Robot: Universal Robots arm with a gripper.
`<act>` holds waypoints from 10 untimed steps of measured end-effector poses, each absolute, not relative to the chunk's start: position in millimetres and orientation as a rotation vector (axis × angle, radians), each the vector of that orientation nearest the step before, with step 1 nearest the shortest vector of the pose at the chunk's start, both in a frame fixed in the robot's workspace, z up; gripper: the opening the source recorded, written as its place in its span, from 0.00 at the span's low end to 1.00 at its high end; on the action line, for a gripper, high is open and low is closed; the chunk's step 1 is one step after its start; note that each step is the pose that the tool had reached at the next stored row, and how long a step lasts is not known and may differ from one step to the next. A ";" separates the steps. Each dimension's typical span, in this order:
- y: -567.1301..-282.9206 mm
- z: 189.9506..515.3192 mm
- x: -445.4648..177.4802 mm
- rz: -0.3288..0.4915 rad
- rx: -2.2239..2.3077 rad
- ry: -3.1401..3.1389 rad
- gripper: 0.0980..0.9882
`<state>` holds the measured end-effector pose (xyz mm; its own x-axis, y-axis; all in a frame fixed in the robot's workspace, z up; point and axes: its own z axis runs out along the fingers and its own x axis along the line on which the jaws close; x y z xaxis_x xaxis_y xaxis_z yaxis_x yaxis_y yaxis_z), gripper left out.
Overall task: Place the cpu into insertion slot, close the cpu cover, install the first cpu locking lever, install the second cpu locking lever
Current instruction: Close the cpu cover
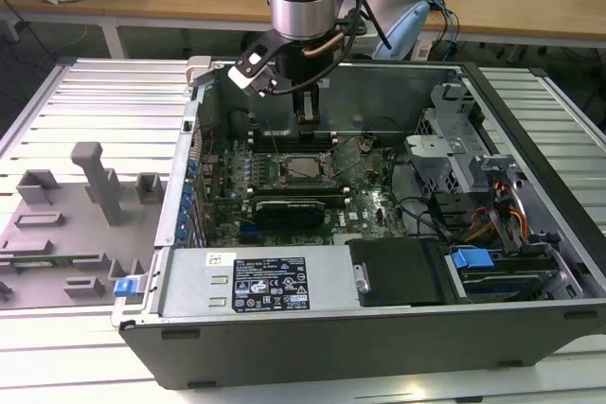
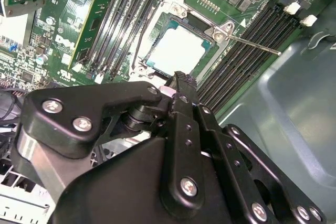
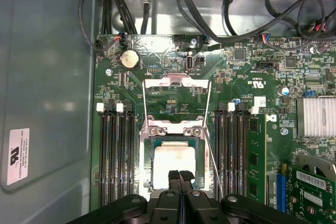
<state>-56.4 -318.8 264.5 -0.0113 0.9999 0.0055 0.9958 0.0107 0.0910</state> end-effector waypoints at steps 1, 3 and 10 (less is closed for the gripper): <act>-318.8 264.5 -56.4 0.106 2.166 2.190 0.01; -318.8 264.6 -56.4 0.106 2.166 2.190 0.01; -318.8 264.6 -49.9 0.106 2.166 2.190 0.01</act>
